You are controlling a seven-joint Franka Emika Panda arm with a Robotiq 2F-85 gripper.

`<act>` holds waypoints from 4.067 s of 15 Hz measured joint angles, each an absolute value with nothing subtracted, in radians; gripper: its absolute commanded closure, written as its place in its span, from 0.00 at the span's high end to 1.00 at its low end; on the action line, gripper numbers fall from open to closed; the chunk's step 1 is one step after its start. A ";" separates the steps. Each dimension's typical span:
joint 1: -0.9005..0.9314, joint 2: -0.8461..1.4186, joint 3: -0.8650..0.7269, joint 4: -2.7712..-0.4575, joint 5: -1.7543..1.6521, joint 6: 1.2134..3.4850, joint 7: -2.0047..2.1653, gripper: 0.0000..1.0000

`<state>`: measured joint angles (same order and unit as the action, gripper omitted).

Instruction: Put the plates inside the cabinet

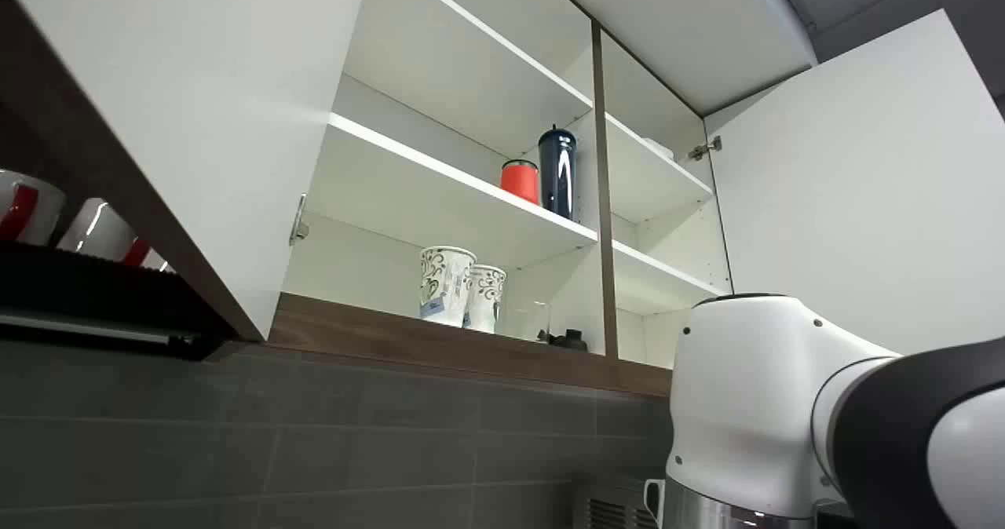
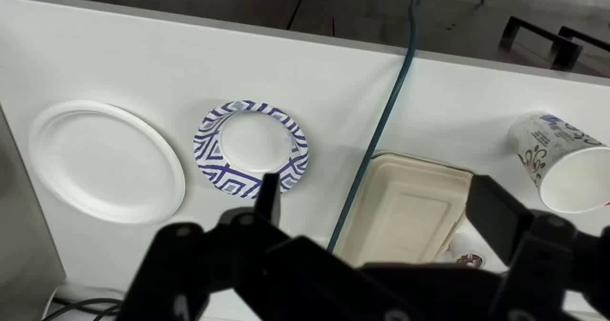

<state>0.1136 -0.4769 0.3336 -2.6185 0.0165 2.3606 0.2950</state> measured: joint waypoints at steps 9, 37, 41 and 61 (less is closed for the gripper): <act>0.113 -0.476 0.330 -2.618 0.016 2.361 0.301 1.00; -0.110 0.278 0.217 -2.490 -0.566 2.834 1.391 1.00; -0.110 0.339 0.206 -2.446 -0.566 2.834 1.395 1.00; -0.123 0.403 0.187 -2.386 -0.527 2.990 1.528 0.01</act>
<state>-0.1228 0.4032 0.1874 -2.3856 -0.5270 2.9895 1.5276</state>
